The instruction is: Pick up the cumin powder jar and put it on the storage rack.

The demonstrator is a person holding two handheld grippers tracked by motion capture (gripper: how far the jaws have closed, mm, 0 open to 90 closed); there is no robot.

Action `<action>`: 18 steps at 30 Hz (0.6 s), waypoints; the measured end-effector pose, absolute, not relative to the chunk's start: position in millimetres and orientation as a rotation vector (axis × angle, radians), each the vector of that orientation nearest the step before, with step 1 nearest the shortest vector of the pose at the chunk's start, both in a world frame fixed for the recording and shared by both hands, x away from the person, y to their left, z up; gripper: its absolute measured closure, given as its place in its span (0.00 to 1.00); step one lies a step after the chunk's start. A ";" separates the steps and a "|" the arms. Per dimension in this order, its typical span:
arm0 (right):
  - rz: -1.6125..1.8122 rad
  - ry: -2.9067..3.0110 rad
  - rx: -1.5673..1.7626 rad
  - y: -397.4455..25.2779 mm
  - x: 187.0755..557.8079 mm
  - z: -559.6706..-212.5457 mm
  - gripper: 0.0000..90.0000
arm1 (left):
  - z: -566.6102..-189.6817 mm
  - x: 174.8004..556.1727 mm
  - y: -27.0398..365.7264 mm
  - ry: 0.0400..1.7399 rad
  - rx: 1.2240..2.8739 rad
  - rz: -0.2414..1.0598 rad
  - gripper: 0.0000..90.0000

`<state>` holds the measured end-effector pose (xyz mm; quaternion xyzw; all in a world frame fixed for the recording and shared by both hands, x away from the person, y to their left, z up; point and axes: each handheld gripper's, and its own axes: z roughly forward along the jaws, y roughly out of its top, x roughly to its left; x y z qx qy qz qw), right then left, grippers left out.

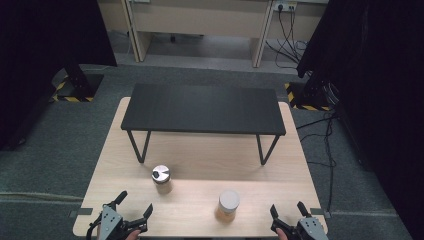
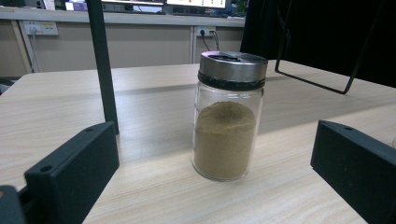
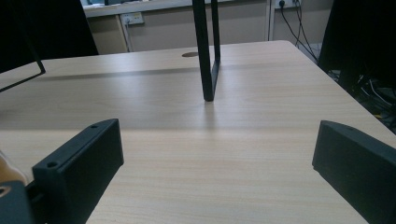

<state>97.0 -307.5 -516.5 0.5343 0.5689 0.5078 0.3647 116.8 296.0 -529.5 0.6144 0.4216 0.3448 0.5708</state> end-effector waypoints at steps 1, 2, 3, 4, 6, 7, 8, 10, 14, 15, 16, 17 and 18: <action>1.307 1.463 1.377 -307.7 96.7 -516.8 0.02 | -529.4 117.2 296.0 0.988 1.443 0.808 0.00; 1.306 1.463 1.378 -307.9 96.5 -516.9 0.02 | -529.1 117.4 295.7 0.985 1.449 0.809 0.00; 1.305 1.461 1.379 -308.1 96.3 -516.7 0.02 | -529.3 117.4 295.5 0.983 1.449 0.807 0.00; 1.304 1.459 1.377 -308.1 96.2 -516.6 0.02 | -529.2 117.3 295.5 0.982 1.450 0.806 0.00; 1.306 1.459 1.376 -308.2 96.3 -516.4 0.02 | -529.1 116.7 295.5 0.980 1.452 0.808 0.00; 1.305 1.458 1.375 -307.9 96.5 -516.4 0.02 | -528.9 116.5 295.7 0.978 1.452 0.808 0.00; 1.306 1.460 1.376 -308.0 96.8 -516.3 0.02 | -528.7 116.3 295.8 0.977 1.451 0.810 0.00; 1.306 1.463 1.376 -307.9 96.9 -516.4 0.02 | -527.7 116.5 295.7 0.975 1.456 0.812 0.00; 1.311 1.459 1.376 -308.6 96.2 -516.0 0.02 | -525.8 117.6 293.8 0.966 1.469 0.812 0.00; 1.311 1.457 1.376 -308.8 95.9 -515.8 0.02 | -525.4 117.6 293.5 0.964 1.473 0.812 0.00; 1.311 1.457 1.376 -309.0 95.7 -515.6 0.02 | -525.3 117.7 292.3 0.958 1.475 0.813 0.00; 1.311 1.456 1.378 -309.4 95.4 -515.4 0.02 | -524.3 117.9 291.3 0.951 1.485 0.818 0.00; 1.312 1.453 1.380 -309.7 95.1 -515.4 0.02 | -523.4 118.4 289.0 0.942 1.494 0.824 0.00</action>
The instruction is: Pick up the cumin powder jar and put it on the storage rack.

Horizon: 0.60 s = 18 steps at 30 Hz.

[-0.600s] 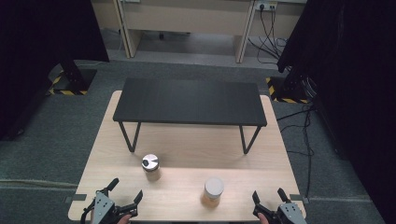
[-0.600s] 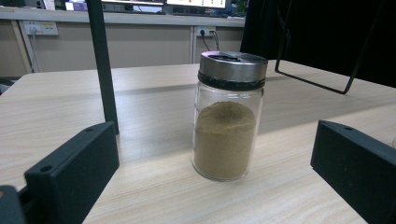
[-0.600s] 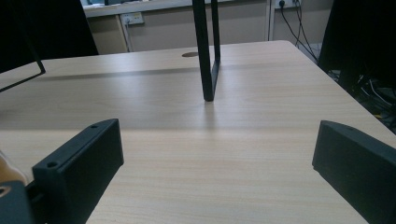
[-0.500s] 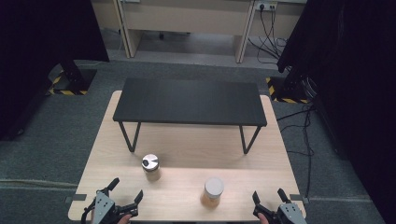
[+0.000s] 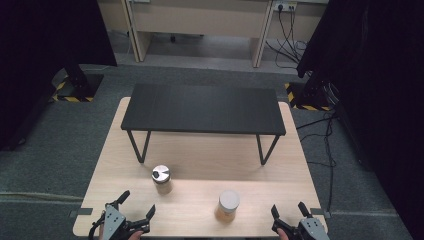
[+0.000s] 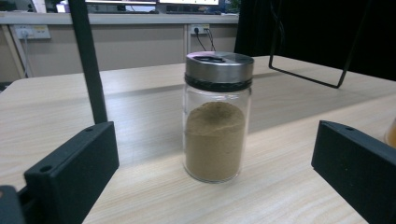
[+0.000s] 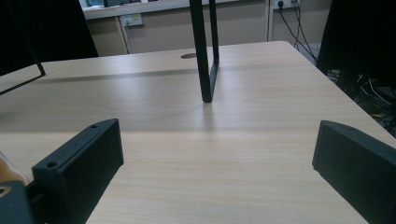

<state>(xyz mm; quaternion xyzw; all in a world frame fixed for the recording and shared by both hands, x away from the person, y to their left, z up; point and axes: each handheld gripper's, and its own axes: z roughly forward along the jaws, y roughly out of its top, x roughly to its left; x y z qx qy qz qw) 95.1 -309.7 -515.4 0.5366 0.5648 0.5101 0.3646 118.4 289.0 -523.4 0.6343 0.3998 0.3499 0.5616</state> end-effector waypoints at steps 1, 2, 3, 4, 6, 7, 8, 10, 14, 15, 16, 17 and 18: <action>1.311 1.451 1.383 -310.0 94.9 -515.4 0.02 | -522.3 119.3 288.1 0.937 1.502 0.822 0.00; 1.312 1.450 1.388 -310.0 95.3 -515.3 0.02 | -520.9 120.2 287.0 0.932 1.512 0.822 0.00; 1.314 1.451 1.389 -310.0 96.1 -515.7 0.02 | -519.7 121.6 285.8 0.926 1.521 0.824 0.00; 1.312 1.455 1.388 -310.0 97.1 -515.7 0.02 | -518.2 123.3 284.6 0.924 1.531 0.822 0.00; 1.313 1.459 1.390 -309.5 98.7 -515.7 0.02 | -517.2 126.3 282.2 0.922 1.536 0.821 0.00; 1.316 1.461 1.391 -309.0 99.4 -515.5 0.02 | -516.1 128.3 280.3 0.923 1.543 0.821 0.00; 1.317 1.465 1.388 -308.4 100.0 -515.3 0.02 | -515.1 130.1 278.6 0.924 1.548 0.821 0.00; 1.317 1.469 1.380 -307.5 100.6 -515.2 0.02 | -513.1 135.3 274.4 0.920 1.554 0.819 0.00; 1.320 1.476 1.376 -307.2 101.3 -514.3 0.02 | -509.6 148.3 264.7 0.913 1.594 0.809 0.00; 1.324 1.477 1.376 -307.8 101.4 -514.1 0.02 | -509.9 150.9 262.3 0.916 1.602 0.809 0.00; 1.324 1.477 1.376 -307.8 101.4 -514.1 0.02 | -509.9 150.9 262.3 0.916 1.602 0.809 0.00; 1.323 1.476 1.376 -308.2 101.4 -513.9 0.02 | -510.0 152.9 261.3 0.916 1.610 0.808 0.00; 1.324 1.470 1.379 -308.9 101.1 -513.6 0.02 | -509.9 157.3 259.9 0.925 1.621 0.801 0.00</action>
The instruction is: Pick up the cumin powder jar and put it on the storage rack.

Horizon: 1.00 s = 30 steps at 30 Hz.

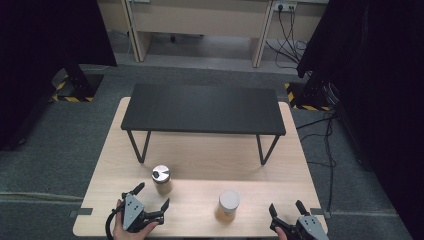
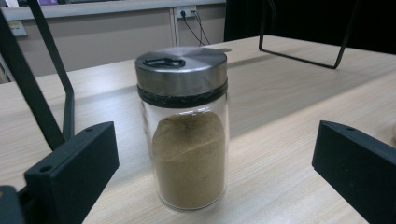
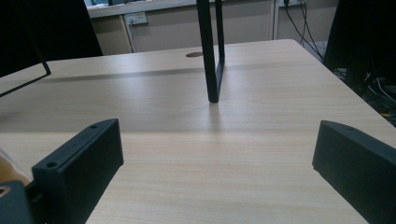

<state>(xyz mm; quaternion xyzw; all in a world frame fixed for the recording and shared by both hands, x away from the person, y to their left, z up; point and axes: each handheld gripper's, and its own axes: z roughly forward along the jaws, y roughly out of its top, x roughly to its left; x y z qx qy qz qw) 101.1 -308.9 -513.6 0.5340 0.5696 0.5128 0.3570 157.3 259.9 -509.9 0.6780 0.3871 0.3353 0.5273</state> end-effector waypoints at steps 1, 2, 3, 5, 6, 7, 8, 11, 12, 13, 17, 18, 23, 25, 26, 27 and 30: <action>1.324 1.470 1.379 -308.9 101.1 -513.6 0.02 | -509.9 157.3 259.9 0.925 1.621 0.801 0.00; 1.324 1.468 1.379 -309.5 101.1 -513.4 0.02 | -509.7 159.7 259.6 0.927 1.625 0.800 0.00; 1.325 1.465 1.380 -309.7 101.1 -513.2 0.02 | -509.4 162.0 258.8 0.933 1.628 0.801 0.00; 1.325 1.466 1.379 -310.1 101.4 -513.3 0.02 | -508.3 167.1 258.1 0.939 1.637 0.799 0.00; 1.326 1.467 1.379 -310.1 101.5 -513.3 0.02 | -507.9 169.7 257.4 0.942 1.639 0.800 0.00; 1.326 1.469 1.379 -310.0 101.8 -513.3 0.02 | -507.7 171.1 257.2 0.940 1.642 0.803 0.00; 1.326 1.471 1.378 -310.0 101.9 -513.1 0.02 | -507.6 173.0 256.8 0.940 1.645 0.805 0.00; 1.326 1.475 1.372 -309.3 102.3 -512.7 0.02 | -507.6 179.8 255.5 0.948 1.647 0.805 0.00; 1.326 1.476 1.373 -309.0 102.5 -512.7 0.02 | -507.8 181.6 255.3 0.948 1.646 0.808 0.00; 1.328 1.476 1.374 -308.8 102.7 -512.8 0.02 | -507.4 183.6 255.0 0.951 1.646 0.806 0.00; 1.325 1.480 1.371 -308.3 103.1 -513.0 0.02 | -502.6 190.1 253.7 0.967 1.650 0.793 0.00; 1.324 1.479 1.370 -308.3 103.1 -513.0 0.02 | -502.7 190.9 253.2 0.969 1.650 0.791 0.00; 1.324 1.483 1.369 -308.3 103.8 -513.2 0.02 | -502.6 198.5 251.1 0.977 1.667 0.787 0.00; 1.324 1.484 1.369 -308.4 103.9 -513.2 0.02 | -501.2 200.6 250.2 0.991 1.667 0.783 0.01; 1.324 1.484 1.369 -308.4 103.9 -513.2 0.02 | -501.2 200.6 250.2 0.991 1.667 0.783 0.01; 1.324 1.485 1.369 -308.4 104.1 -513.3 0.02 | -499.5 204.1 249.9 1.001 1.679 0.769 0.01; 1.324 1.487 1.370 -308.1 104.4 -513.2 0.02 | -497.1 207.0 247.8 1.010 1.695 0.765 0.01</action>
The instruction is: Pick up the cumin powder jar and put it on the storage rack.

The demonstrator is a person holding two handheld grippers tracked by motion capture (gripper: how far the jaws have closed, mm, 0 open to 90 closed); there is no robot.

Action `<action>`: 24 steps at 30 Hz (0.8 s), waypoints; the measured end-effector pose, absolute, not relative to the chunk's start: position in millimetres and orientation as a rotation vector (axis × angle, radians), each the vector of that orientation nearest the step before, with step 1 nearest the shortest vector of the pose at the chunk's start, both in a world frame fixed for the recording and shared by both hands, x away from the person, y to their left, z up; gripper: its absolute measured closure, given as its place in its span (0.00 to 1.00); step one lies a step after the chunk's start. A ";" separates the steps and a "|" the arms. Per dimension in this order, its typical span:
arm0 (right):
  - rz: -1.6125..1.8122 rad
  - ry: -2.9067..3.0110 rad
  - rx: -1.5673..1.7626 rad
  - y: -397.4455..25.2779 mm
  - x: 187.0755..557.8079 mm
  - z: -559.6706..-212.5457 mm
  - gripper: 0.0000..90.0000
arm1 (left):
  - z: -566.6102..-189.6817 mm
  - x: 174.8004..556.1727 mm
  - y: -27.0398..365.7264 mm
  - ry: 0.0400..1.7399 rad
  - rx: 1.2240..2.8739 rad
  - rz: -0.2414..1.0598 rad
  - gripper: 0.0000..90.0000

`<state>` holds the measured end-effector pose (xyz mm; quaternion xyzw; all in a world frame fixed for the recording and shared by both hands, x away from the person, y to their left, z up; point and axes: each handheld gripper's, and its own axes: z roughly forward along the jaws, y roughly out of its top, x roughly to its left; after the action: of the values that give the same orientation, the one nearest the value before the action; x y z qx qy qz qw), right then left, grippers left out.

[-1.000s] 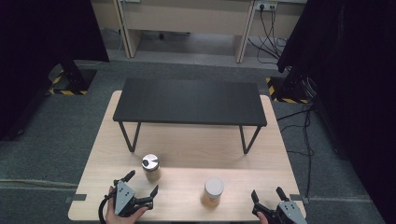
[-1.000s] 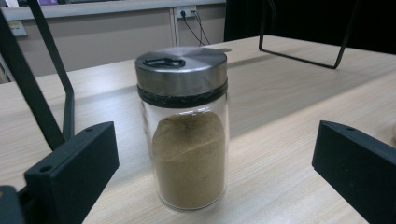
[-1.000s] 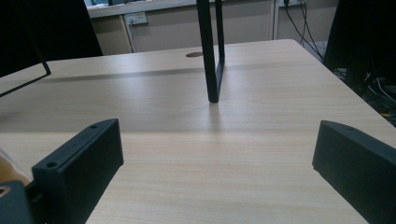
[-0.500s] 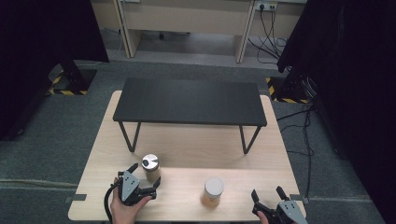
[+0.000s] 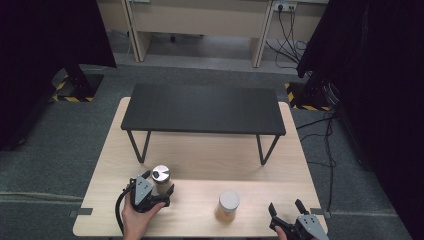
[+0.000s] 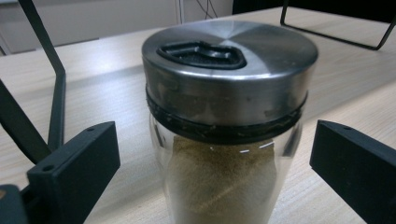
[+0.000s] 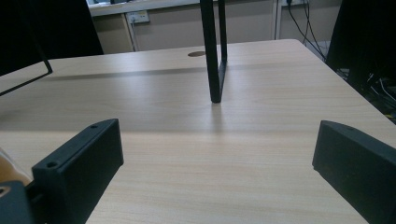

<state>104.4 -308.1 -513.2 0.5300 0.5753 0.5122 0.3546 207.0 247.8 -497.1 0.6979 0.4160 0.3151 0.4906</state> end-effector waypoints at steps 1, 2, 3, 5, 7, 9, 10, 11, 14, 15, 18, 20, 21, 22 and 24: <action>1.324 1.488 1.369 -308.0 104.4 -513.2 0.02 | -494.3 210.2 245.8 1.026 1.710 0.754 0.02; 1.324 1.488 1.369 -308.0 104.4 -513.2 0.02 | -494.3 210.2 245.8 1.026 1.710 0.754 0.02; 1.324 1.489 1.368 -307.7 104.3 -513.2 0.02 | -493.8 211.0 245.4 1.028 1.712 0.752 0.03; 1.324 1.491 1.368 -307.7 104.5 -513.4 0.02 | -491.6 214.4 244.6 1.033 1.727 0.744 0.06; 1.324 1.490 1.369 -307.7 104.5 -513.5 0.02 | -492.4 215.6 244.9 1.032 1.721 0.740 0.06; 1.323 1.486 1.371 -308.0 104.2 -513.6 0.02 | -491.0 218.8 244.3 1.038 1.729 0.736 0.10; 1.324 1.486 1.372 -308.1 104.1 -513.5 0.02 | -489.9 220.4 243.9 1.046 1.733 0.727 0.11; 1.322 1.485 1.370 -308.1 103.9 -513.6 0.02 | -488.8 222.0 243.8 1.052 1.738 0.720 0.13; 1.322 1.482 1.371 -308.0 103.6 -513.6 0.02 | -486.8 225.1 244.3 1.059 1.749 0.704 0.17; 1.323 1.483 1.372 -308.1 103.7 -513.6 0.02 | -486.8 225.4 244.7 1.062 1.747 0.702 0.20; 1.323 1.485 1.375 -308.3 104.2 -513.8 0.02 | -487.1 226.1 247.4 1.056 1.744 0.690 0.25; 1.323 1.485 1.377 -308.2 104.3 -514.0 0.02 | -488.0 225.0 247.0 1.050 1.740 0.692 0.28; 1.323 1.485 1.377 -308.3 104.4 -514.2 0.02 | -488.6 224.4 246.7 1.042 1.740 0.694 0.31; 1.326 1.485 1.378 -308.3 104.5 -514.4 0.02 | -488.8 223.3 245.0 1.044 1.739 0.701 0.33; 1.328 1.486 1.380 -308.5 104.7 -514.6 0.02 | -488.8 223.3 244.8 1.047 1.737 0.701 0.33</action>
<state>104.7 -308.5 -514.6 0.5332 0.5739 0.5129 0.3511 223.3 244.8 -488.8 0.7111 0.4289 0.2868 0.4777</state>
